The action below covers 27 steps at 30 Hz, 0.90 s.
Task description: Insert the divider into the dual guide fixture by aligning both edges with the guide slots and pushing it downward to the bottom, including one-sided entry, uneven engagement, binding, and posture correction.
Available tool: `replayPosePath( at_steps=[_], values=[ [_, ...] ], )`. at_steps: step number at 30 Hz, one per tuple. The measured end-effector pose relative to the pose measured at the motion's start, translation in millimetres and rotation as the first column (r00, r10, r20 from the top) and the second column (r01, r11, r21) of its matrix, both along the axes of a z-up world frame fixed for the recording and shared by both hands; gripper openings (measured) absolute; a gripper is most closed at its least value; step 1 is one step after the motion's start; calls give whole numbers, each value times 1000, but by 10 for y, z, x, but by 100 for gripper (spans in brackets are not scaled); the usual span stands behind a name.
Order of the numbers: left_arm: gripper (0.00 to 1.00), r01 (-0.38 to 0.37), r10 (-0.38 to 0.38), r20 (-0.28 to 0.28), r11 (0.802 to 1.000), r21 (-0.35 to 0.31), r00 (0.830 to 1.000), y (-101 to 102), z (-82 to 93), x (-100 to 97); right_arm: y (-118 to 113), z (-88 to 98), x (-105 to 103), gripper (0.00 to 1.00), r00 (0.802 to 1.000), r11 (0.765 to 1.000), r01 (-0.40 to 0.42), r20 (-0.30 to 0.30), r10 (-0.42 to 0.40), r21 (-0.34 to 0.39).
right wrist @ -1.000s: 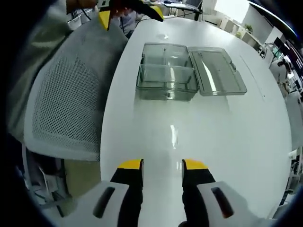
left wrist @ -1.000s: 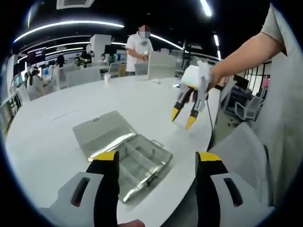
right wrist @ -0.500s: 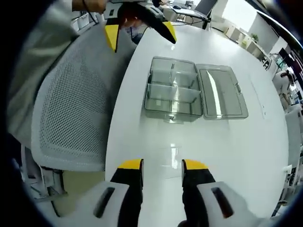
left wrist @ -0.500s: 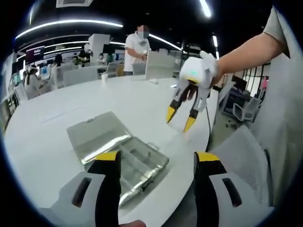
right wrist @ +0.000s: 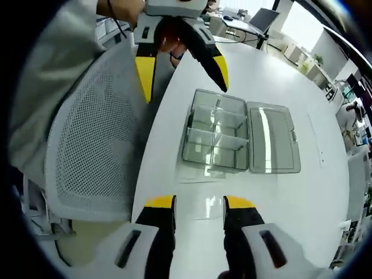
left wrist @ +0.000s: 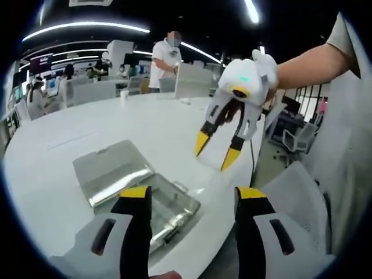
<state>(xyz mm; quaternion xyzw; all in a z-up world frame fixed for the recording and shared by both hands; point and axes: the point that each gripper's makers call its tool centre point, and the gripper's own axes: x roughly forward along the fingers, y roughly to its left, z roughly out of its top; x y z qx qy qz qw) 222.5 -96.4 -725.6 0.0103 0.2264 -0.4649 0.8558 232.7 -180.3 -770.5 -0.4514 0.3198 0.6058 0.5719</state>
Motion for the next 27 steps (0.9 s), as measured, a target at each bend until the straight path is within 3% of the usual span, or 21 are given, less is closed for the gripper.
replayPosePath(
  at_steps=[6, 21, 27],
  values=[
    [52, -3, 3, -20, 1000, -19, 1000, -55, 12, -16, 139, 80, -49, 27, 999, 999, -31, 13, 31, 18],
    [43, -68, 53, -149, 993, -95, 987, -78, -41, -7, 386, 203, -137, 27, 996, 995, -86, 36, 84, 52],
    [40, -74, 55, -175, 992, -104, 983, -132, -57, 1, 431, 241, -147, 27, 994, 993, -103, 46, 100, 63]
  ],
)
